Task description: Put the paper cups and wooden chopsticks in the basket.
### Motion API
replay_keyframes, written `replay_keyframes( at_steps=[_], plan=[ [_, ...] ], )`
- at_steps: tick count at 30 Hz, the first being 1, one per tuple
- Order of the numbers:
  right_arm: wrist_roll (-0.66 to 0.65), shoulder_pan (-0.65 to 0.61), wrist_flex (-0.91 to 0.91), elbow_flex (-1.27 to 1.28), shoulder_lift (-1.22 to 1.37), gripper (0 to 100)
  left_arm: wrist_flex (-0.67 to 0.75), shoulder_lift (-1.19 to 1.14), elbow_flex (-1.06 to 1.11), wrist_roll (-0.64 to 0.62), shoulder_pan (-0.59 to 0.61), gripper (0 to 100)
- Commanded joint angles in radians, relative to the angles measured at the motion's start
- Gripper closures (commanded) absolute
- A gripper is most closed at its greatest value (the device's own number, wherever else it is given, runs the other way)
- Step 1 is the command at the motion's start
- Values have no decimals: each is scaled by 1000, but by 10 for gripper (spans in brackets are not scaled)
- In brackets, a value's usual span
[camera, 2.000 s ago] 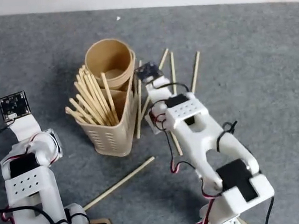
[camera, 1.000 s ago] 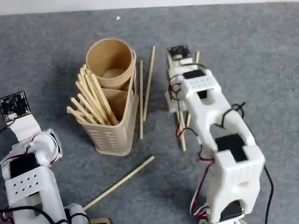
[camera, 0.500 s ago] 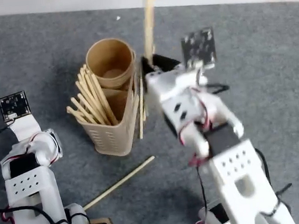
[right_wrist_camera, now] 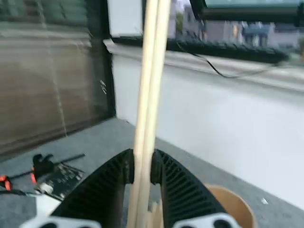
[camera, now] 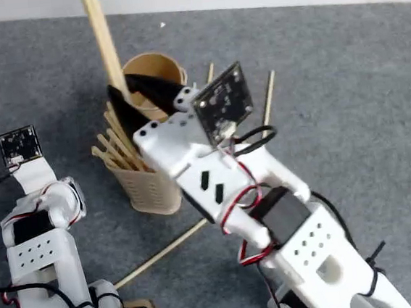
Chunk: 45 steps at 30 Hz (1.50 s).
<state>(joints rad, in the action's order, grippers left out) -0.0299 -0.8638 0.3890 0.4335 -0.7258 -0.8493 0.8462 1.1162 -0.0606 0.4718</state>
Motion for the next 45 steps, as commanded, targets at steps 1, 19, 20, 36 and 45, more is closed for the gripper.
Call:
replay_keyframes(
  at_steps=[1, 19, 20, 36, 45],
  plan=[
    [2, -22, -136, 111, 21, 989, 14, 2, -4, -5, -16, 841],
    [-118, -10, -306, 446, 19, 857, 12, 2, -4, -5, -16, 841],
    [-118, 5, -268, 412, 19, 857, 14, 2, -4, -5, -18, 841],
    [-118, 484, 593, -168, 58, 857, 9, 7, -4, -3, -42, 841],
    [-124, 492, 504, 101, 403, 857, 12, 8, -4, -5, -4, 841]
  ],
)
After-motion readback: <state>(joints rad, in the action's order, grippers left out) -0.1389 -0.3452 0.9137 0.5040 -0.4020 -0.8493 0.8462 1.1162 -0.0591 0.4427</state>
